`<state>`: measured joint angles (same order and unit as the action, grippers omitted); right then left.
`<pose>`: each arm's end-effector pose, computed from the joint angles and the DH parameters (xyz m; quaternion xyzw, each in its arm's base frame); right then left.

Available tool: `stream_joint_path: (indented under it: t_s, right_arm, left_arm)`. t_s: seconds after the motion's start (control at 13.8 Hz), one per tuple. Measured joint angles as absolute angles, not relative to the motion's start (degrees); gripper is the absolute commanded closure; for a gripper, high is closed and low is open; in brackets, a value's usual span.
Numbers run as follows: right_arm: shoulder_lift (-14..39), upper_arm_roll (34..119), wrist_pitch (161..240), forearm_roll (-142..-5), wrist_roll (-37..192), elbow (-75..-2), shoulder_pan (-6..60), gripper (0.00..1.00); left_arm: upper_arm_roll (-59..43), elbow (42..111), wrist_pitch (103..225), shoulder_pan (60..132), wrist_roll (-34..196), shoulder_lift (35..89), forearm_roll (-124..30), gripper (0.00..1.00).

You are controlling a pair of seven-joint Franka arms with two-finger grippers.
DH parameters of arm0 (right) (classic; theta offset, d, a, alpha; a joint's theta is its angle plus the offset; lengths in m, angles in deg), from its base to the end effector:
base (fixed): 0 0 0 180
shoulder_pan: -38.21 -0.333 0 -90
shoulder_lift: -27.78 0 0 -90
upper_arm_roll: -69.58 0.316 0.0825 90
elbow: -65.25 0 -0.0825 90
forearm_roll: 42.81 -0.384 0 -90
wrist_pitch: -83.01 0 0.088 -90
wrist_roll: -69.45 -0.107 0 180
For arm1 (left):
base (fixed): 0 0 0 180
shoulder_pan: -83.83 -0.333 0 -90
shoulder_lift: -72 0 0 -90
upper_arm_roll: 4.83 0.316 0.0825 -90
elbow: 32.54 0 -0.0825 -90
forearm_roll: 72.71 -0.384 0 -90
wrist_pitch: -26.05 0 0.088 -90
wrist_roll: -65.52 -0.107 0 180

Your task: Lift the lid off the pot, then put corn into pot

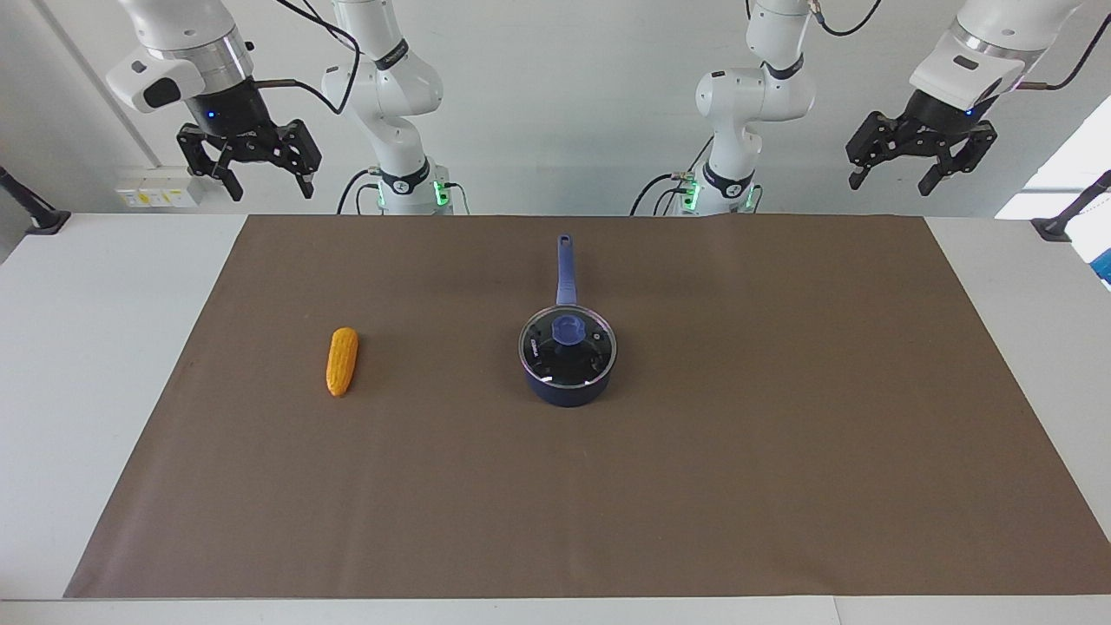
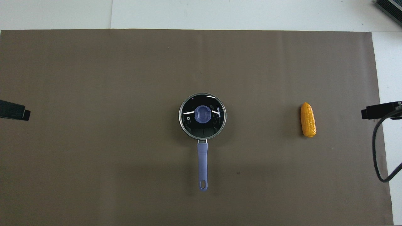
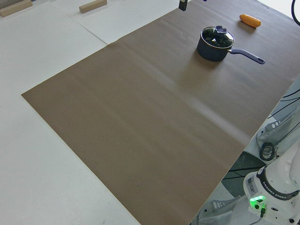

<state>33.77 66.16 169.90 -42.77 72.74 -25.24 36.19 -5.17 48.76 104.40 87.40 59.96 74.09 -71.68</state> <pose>0.5156 -0.0146 0.6715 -0.9996 -0.0166 -0.0209 0.0019 0.5177 -0.0377 0.6964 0.9964 -0.0843 -0.0074 0.0088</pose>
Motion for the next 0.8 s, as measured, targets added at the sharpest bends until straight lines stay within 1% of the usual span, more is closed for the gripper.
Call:
stream_joint_path:
  t_s: [0.8]
  right_arm:
    - [33.8, 66.0, 169.9, -42.8, 68.9, -25.2, 36.3, 0.0]
  left_arm:
    - [-5.6, 48.8, 104.4, 87.4, 59.9, 74.1, -71.7, 0.0]
